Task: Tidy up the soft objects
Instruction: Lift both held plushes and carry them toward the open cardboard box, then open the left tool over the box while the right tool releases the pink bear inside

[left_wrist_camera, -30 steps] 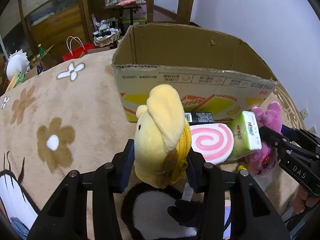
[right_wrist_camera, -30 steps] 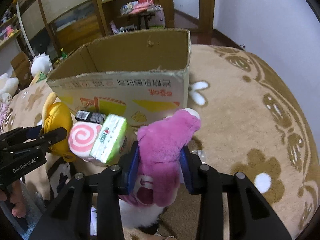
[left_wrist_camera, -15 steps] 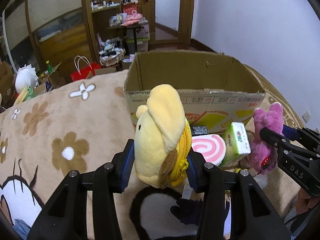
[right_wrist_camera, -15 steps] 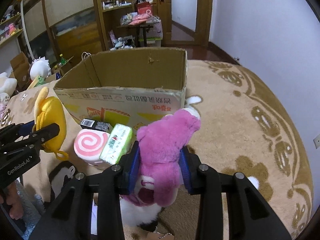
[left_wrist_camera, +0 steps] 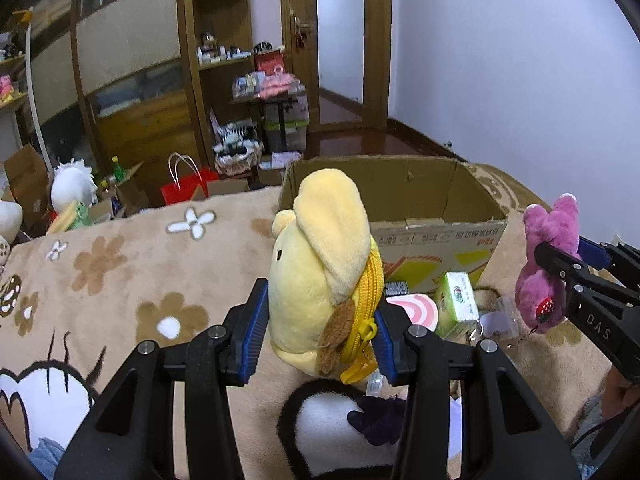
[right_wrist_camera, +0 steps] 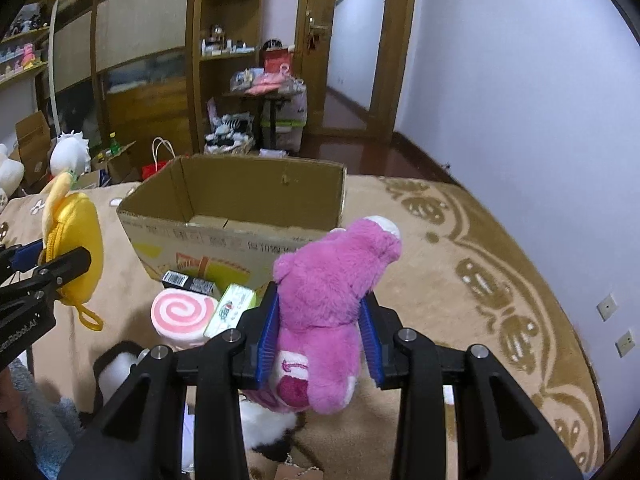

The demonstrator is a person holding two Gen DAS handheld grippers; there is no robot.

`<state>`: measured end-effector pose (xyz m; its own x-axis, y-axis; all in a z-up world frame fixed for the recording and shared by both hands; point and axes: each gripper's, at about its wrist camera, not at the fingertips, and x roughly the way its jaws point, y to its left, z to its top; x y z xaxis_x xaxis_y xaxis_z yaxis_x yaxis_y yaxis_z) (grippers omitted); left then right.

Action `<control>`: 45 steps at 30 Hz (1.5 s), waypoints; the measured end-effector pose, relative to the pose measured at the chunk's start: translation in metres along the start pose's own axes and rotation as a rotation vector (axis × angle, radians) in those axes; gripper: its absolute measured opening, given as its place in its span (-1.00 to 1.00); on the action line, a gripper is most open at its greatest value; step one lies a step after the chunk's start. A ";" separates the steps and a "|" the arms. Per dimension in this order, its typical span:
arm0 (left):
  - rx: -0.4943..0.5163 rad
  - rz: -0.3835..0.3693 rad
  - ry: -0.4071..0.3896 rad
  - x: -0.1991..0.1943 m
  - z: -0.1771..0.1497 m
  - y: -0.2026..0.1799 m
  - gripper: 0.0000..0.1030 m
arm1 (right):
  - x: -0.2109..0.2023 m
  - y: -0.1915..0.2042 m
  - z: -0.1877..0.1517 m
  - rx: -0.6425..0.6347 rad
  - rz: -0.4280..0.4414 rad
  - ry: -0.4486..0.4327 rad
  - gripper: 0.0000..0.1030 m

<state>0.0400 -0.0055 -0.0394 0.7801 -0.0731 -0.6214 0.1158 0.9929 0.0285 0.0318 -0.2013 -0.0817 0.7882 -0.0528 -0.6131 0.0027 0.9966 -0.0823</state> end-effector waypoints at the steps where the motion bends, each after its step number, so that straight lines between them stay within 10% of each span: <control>1: 0.001 0.004 -0.009 -0.003 0.000 0.000 -0.13 | -0.003 0.000 0.001 0.000 -0.008 -0.011 -0.25; 45: 0.113 0.046 -0.183 0.022 0.083 -0.020 -0.13 | -0.030 0.003 0.081 -0.075 0.044 -0.341 -0.24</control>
<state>0.1054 -0.0345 0.0111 0.8837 -0.0544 -0.4648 0.1380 0.9794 0.1477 0.0575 -0.1919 0.0000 0.9469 0.0269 -0.3205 -0.0711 0.9893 -0.1270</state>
